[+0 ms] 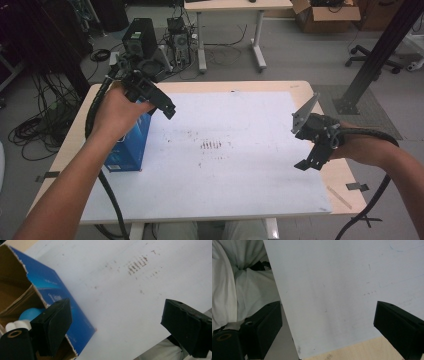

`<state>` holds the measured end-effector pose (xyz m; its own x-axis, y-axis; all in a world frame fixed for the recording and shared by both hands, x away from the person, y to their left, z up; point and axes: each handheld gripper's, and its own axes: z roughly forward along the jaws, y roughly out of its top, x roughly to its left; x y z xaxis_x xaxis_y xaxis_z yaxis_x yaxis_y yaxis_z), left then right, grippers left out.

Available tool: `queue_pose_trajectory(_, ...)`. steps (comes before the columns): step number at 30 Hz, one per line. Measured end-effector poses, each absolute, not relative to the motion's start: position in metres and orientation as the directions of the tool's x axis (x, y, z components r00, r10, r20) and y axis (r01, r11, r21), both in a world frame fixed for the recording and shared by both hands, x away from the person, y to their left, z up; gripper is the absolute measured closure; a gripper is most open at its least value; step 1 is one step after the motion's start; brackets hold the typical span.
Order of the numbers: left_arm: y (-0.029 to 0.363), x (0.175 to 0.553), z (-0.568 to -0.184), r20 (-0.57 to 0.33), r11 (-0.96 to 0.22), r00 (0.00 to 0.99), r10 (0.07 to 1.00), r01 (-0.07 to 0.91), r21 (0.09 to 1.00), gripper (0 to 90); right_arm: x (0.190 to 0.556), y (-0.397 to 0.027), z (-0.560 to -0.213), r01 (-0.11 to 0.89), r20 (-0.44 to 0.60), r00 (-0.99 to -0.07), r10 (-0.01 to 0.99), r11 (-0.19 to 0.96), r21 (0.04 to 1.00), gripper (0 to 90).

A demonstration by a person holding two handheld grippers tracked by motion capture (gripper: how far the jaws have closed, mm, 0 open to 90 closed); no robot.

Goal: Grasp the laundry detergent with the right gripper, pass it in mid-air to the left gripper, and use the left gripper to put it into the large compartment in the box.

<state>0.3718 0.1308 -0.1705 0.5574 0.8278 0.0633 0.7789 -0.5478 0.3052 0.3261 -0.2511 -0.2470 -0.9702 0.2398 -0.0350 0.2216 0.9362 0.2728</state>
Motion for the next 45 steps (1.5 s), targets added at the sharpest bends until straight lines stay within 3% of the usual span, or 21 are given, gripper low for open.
queue_pose_trajectory(22, 0.088, 0.392, -0.178, 0.04, -0.7, 0.72, 0.693, 0.659, 0.276, 10.2, 0.335, -0.252, -0.245, 0.234, -0.028, -0.968, 0.25, 0.934, 0.27, 8.0)
queue_pose_trajectory(35, 0.059, 0.393, -0.186, 0.051, -0.822, 0.842, 0.537, 0.508, 0.259, 10.2, 0.337, -0.247, -0.244, 0.232, -0.027, -0.968, 0.248, 0.935, 0.269, 8.1)
queue_pose_trajectory(45, 0.051, 0.394, -0.189, 0.057, -0.844, 0.864, 0.5, 0.472, 0.255, 9.9, 0.337, -0.251, -0.247, 0.244, -0.021, -0.966, 0.259, 0.933, 0.265, 8.0)
